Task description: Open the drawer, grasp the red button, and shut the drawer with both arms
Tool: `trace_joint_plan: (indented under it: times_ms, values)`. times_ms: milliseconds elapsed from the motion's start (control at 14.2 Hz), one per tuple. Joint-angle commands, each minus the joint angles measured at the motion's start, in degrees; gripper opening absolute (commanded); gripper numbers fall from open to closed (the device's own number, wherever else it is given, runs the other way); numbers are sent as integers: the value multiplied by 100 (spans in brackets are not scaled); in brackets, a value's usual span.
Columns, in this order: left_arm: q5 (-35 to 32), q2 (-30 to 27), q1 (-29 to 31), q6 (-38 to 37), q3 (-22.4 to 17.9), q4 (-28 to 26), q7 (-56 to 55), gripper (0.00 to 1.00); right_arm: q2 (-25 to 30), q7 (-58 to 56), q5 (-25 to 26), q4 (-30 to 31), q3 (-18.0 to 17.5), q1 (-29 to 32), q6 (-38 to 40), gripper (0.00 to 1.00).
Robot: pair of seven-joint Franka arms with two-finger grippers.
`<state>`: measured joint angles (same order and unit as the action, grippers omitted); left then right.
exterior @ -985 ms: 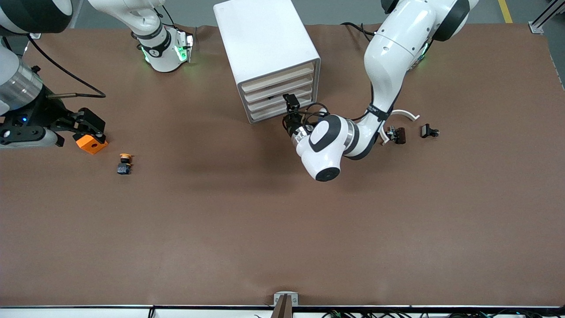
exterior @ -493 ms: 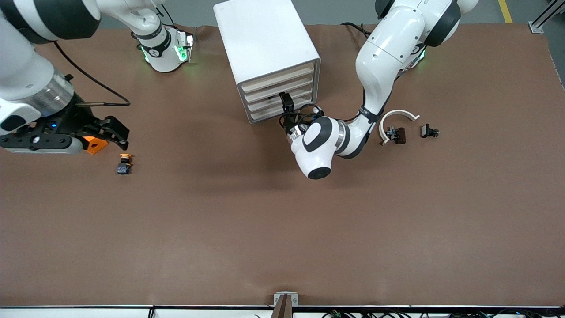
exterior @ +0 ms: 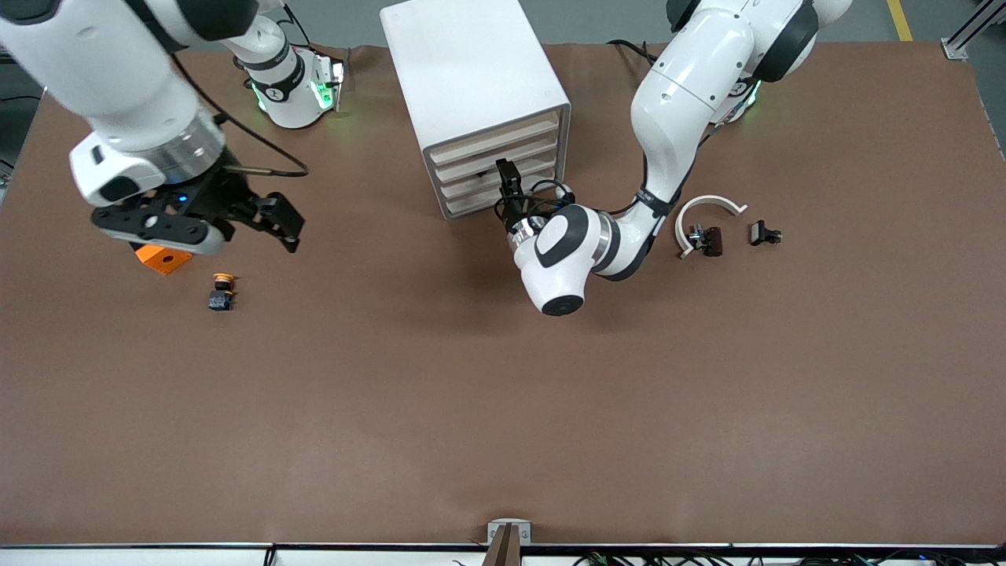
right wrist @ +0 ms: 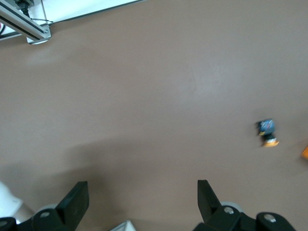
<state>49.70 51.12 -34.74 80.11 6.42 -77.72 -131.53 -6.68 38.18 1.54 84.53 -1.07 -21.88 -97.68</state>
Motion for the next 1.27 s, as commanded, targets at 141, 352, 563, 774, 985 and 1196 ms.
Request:
trace_joint_plan:
  times_ms: [141, 352, 563, 774, 985, 1196]
  values:
    - [110, -23, -112, -136, 87, 12, -172, 41, -211, 1479, -22, -147, 55, -474, 92, 100]
    - [101, -14, -51, -136, 87, 29, -145, 15, -290, 2270, -22, -147, 55, -799, 74, 100]
    - [92, -67, 106, -136, 43, 47, -180, 0, -422, 3028, -14, -156, 46, -1020, 21, 100]
    - [75, -76, 291, -136, 35, 90, -206, 0, -484, 3441, 13, -165, 55, -1274, 4, 100]
    - [84, -76, 520, -101, 26, 195, -145, 0, -598, 3599, -14, -156, 55, -1520, -198, 100]
    - [92, -67, 713, 31, -71, 267, -75, 0, -800, 4433, -22, -139, 55, -1854, -330, 100]
